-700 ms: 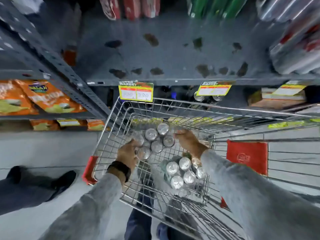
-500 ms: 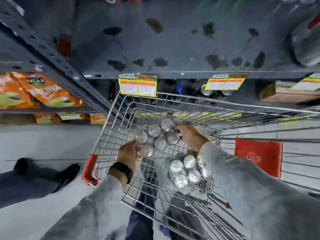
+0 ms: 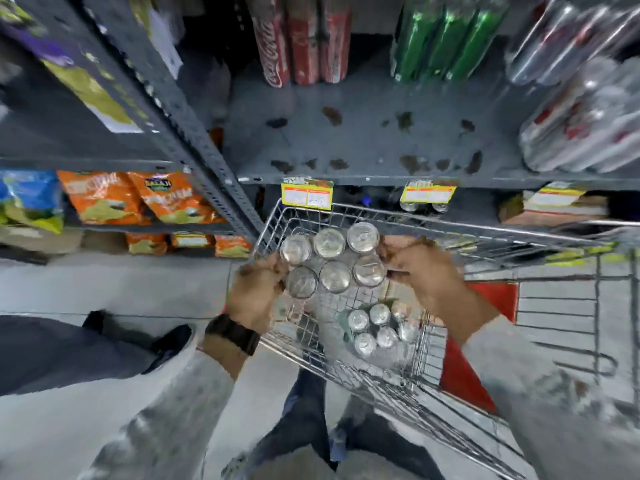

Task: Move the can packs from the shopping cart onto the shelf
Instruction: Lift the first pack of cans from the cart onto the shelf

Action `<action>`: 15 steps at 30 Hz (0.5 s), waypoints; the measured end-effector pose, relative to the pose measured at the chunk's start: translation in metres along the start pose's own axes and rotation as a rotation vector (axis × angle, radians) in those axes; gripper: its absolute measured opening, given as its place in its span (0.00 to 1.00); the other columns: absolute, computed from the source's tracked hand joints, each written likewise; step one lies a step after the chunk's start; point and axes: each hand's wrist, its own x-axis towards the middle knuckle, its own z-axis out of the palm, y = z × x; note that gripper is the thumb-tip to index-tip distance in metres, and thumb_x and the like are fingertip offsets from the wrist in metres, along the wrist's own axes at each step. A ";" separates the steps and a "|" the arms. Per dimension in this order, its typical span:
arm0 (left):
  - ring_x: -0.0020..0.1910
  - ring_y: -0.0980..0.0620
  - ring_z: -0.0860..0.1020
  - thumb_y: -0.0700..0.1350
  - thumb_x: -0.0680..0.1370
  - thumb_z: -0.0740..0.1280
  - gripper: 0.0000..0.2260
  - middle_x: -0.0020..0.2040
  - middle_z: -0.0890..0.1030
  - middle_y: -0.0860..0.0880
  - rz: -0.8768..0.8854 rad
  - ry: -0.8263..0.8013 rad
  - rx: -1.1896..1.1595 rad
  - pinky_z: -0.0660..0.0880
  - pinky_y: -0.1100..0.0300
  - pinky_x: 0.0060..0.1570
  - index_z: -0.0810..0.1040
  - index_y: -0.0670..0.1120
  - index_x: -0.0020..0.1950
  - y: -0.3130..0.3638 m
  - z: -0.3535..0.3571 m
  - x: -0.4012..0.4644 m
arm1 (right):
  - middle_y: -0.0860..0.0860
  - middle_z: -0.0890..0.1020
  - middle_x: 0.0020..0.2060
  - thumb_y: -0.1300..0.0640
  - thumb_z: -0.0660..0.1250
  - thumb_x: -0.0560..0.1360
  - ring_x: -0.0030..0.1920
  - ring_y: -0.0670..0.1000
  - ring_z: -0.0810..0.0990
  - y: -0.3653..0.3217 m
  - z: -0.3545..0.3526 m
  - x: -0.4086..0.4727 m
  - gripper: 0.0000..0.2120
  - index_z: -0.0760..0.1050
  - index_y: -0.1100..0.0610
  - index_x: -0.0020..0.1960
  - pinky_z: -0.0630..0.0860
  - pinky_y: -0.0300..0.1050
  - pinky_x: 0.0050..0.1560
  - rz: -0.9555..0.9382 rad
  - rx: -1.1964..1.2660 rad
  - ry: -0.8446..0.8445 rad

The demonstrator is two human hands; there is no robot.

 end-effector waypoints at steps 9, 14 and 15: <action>0.33 0.57 0.81 0.25 0.75 0.55 0.17 0.33 0.82 0.50 0.202 -0.137 -0.049 0.82 0.61 0.45 0.79 0.41 0.44 0.143 -0.016 -0.004 | 0.53 0.88 0.52 0.71 0.61 0.73 0.51 0.53 0.85 -0.146 -0.012 -0.056 0.19 0.84 0.57 0.55 0.82 0.45 0.44 -0.326 0.085 -0.106; 0.35 0.52 0.77 0.28 0.75 0.57 0.14 0.36 0.79 0.47 0.175 -0.049 -0.087 0.78 0.57 0.49 0.76 0.43 0.37 0.195 0.002 0.043 | 0.57 0.81 0.46 0.73 0.61 0.69 0.47 0.53 0.78 -0.207 0.015 -0.016 0.19 0.83 0.67 0.55 0.81 0.50 0.46 -0.310 0.044 -0.024; 0.33 0.52 0.76 0.28 0.74 0.56 0.14 0.33 0.78 0.49 0.157 -0.030 -0.089 0.78 0.56 0.53 0.74 0.43 0.35 0.202 0.006 0.052 | 0.57 0.79 0.45 0.73 0.60 0.68 0.46 0.53 0.77 -0.216 0.020 -0.006 0.19 0.83 0.66 0.54 0.80 0.49 0.45 -0.304 0.040 -0.010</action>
